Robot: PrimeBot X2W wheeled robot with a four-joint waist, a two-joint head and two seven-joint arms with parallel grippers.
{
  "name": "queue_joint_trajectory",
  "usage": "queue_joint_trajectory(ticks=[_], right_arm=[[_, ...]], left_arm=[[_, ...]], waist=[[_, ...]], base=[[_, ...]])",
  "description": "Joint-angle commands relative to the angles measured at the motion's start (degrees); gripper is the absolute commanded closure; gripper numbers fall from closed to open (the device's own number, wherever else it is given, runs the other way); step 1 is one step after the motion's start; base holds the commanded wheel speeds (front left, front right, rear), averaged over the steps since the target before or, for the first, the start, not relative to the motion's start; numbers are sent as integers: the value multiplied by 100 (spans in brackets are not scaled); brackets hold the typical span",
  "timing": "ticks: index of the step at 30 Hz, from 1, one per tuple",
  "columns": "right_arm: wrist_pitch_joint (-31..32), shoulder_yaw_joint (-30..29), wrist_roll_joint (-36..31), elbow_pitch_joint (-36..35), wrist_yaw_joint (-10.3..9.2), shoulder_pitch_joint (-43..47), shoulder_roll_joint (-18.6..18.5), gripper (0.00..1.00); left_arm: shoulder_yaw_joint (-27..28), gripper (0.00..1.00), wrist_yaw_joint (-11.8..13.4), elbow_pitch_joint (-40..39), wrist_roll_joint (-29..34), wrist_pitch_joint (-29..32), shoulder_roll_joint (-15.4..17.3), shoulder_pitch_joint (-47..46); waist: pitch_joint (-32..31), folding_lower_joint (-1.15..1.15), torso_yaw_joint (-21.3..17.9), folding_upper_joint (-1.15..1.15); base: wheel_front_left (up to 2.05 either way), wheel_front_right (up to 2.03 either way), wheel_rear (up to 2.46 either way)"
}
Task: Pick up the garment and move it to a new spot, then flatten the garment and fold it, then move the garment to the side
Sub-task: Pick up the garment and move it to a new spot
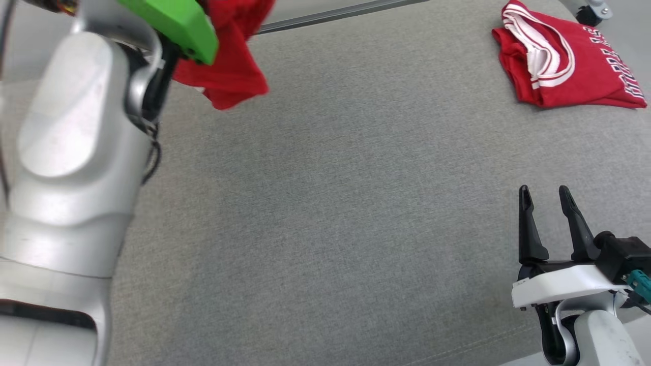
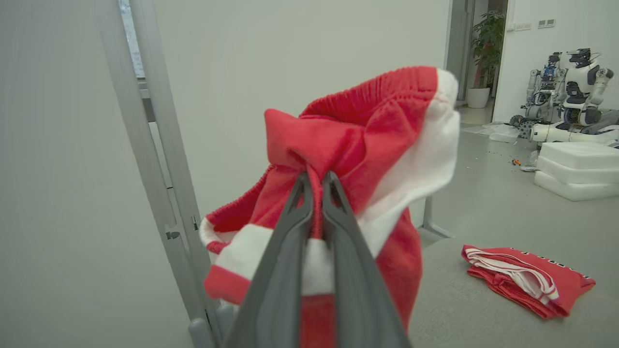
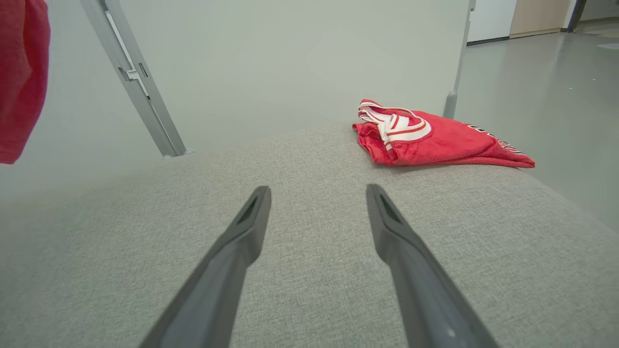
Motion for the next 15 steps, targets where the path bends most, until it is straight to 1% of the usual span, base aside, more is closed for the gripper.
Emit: queue_joint_trajectory(ticks=[1,4,7,11,15], right_arm=[[-23,24,21,-5,-10,20,23,0],[-23,54,43,-12,-10,-2,37,0],[-24,85,66,-19,-10,-18,51,0],[-24,94,113,-17,-9,-25,62,0],[-24,102,145,4,-10,-61,65,0]], left_arm=[[-50,100,33,2,-102,-32,-108,178],[-185,100,76,76,-146,-87,-415,476],[-304,100,112,206,-245,-205,-621,911],[-481,100,163,511,-366,-409,-791,1602],[-771,100,146,860,-377,-569,-913,2148]], waist=[[-95,0,-248,0],[-70,0,-318,0],[-36,0,-370,0],[15,0,-395,0],[53,0,-373,0]], base=[[0,0,0],[0,0,0],[0,0,0],[0,0,0],[0,0,0]])
